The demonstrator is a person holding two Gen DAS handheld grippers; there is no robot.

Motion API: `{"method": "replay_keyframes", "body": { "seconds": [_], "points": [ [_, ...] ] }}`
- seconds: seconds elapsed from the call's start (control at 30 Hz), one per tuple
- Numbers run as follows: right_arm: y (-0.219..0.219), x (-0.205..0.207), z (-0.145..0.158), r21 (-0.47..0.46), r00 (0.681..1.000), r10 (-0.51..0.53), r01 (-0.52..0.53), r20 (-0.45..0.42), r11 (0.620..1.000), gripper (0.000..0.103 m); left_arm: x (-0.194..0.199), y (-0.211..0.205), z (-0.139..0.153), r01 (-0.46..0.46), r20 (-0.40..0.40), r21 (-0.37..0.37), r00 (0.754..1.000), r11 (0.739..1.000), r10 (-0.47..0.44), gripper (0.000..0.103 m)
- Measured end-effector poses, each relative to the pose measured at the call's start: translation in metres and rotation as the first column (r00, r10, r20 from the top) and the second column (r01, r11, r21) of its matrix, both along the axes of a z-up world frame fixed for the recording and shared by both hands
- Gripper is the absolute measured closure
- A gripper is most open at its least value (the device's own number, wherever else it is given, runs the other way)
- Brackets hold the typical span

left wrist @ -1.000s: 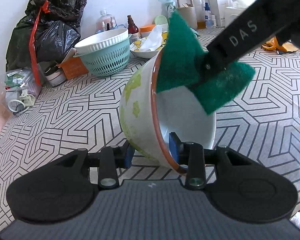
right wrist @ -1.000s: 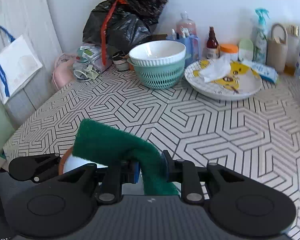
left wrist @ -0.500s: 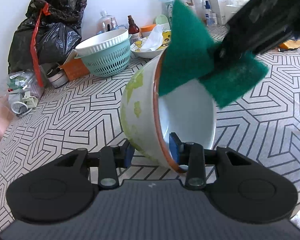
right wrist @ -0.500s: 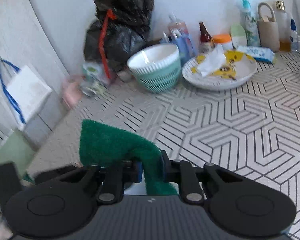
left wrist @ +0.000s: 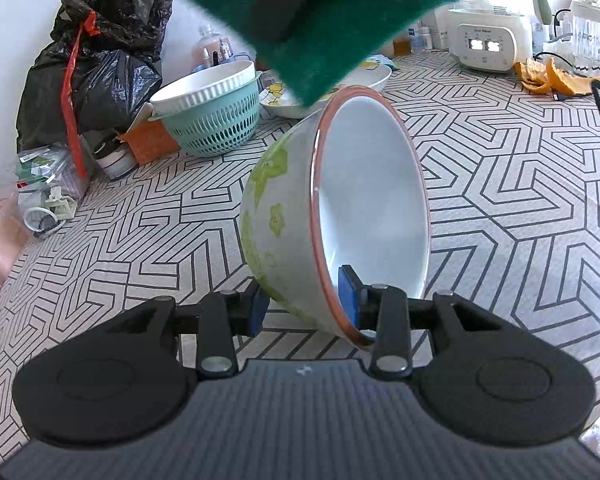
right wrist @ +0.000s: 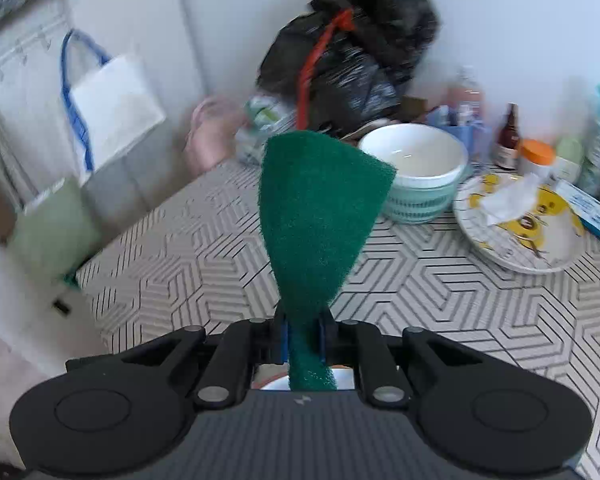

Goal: Clean bowl
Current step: 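Scrub the outer wall of the bowl with the pad while the left tool holds it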

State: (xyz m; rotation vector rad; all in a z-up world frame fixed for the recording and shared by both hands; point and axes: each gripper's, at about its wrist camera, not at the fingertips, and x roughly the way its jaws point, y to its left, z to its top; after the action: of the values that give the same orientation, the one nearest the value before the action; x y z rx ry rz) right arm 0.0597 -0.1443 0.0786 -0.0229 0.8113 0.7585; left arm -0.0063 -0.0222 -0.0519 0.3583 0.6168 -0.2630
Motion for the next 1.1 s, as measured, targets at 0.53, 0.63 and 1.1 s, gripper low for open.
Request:
{"method": "replay_keyframes", "body": {
  "seconds": [0.53, 0.63, 1.1],
  "points": [
    [0.030, 0.000, -0.030, 0.025, 0.995, 0.079, -0.078, -0.067, 0.997, 0.091, 0.002, 0.001, 0.000, -0.001, -0.003, -0.005, 1.000, 1.000, 0.001, 0.068],
    [0.032, -0.005, -0.026, -0.019, 0.998, 0.063, -0.063, -0.015, 0.998, 0.091, 0.001, 0.000, 0.001, -0.001, -0.004, -0.007, 1.000, 1.000, 0.001, 0.068],
    [0.025, -0.007, -0.026, -0.110, 0.994, -0.034, 0.046, 0.107, 0.993, 0.090, 0.004, 0.015, 0.000, 0.010, 0.000, -0.005, 1.000, 1.000, -0.010, 0.068]
  ]
}}
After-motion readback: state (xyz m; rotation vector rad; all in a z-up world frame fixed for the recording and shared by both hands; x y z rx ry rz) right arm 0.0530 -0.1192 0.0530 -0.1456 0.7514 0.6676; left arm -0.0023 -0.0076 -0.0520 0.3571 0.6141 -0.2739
